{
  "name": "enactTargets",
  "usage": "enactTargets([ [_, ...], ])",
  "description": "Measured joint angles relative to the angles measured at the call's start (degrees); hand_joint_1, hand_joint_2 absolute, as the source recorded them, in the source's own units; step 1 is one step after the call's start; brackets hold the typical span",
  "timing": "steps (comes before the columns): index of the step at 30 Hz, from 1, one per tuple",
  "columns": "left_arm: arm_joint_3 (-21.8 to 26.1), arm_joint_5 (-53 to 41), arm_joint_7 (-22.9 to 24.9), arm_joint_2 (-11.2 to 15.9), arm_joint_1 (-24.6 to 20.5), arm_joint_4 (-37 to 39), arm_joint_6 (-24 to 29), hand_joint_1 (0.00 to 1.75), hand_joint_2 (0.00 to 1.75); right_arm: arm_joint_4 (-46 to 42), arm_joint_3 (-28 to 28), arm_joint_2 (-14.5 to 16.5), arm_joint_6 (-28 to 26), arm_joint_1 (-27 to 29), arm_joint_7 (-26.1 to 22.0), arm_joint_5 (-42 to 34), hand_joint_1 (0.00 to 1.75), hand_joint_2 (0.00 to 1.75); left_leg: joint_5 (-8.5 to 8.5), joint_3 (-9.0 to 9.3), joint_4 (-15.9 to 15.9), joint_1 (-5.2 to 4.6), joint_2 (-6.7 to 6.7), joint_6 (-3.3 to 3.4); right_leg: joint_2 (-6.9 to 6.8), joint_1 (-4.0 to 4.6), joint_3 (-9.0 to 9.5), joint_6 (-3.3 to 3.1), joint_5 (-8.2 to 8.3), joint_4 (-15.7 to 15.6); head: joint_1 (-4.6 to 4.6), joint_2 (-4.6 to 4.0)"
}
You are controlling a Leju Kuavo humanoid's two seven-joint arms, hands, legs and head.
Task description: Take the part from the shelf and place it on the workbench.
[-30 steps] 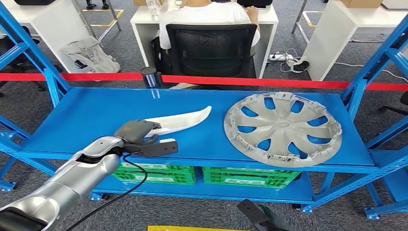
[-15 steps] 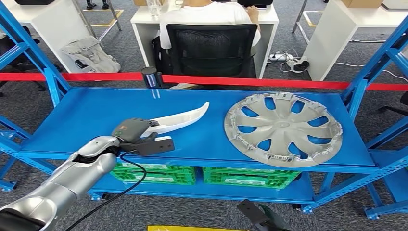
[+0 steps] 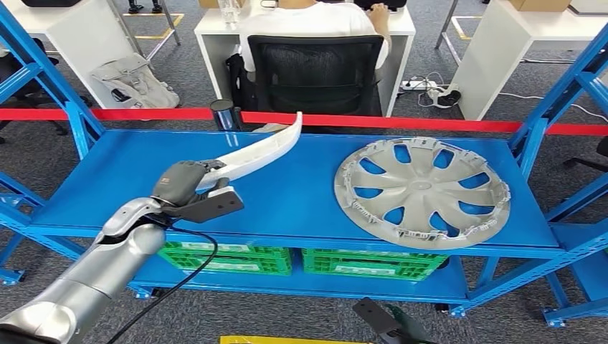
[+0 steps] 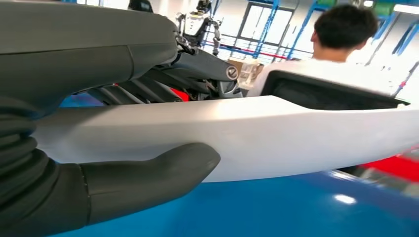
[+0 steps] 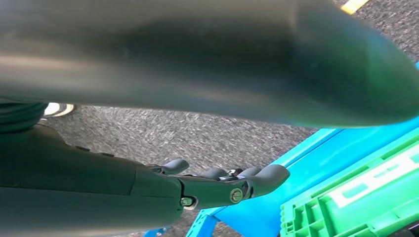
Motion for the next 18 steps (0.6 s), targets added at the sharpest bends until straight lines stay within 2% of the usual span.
enactTargets([
  [4,1.6,2.3,-1.1,0.0,1.0,-3.0,-1.2,1.75,1.75,0.0,0.0,0.0,0.0,0.0,0.0,0.2,0.00,0.00,0.00,0.00,0.0,0.00,0.00,0.00,0.00,0.00,0.00,0.00,0.00,0.0,0.00,-0.01],
  [7,3.2,8.4,-3.3,0.0,2.8,-6.7,-5.7,1.75,1.75,0.0,0.0,0.0,0.1,0.1,-0.5,0.3,0.00,0.00,-0.01,0.00,0.0,0.00,0.01,0.01,0.01,0.00,-0.01,0.00,0.00,0.0,0.00,0.01],
  [12,5.5,21.0,-5.6,0.3,8.3,-18.5,-15.2,1.75,1.75,0.0,-0.1,0.0,0.0,0.8,-1.8,-0.2,0.00,0.00,-0.05,-0.02,0.0,0.00,0.01,0.06,0.00,0.00,-0.02,0.02,-0.04,0.0,0.00,0.00],
  [18,6.5,25.0,-6.8,1.0,13.7,-29.5,-18.3,1.75,1.75,-0.1,-0.4,-0.1,-0.2,1.7,-2.1,-0.9,0.00,0.00,-0.10,-0.10,0.0,0.00,0.01,0.13,0.00,0.00,-0.01,0.06,-0.07,0.0,-0.01,0.00],
])
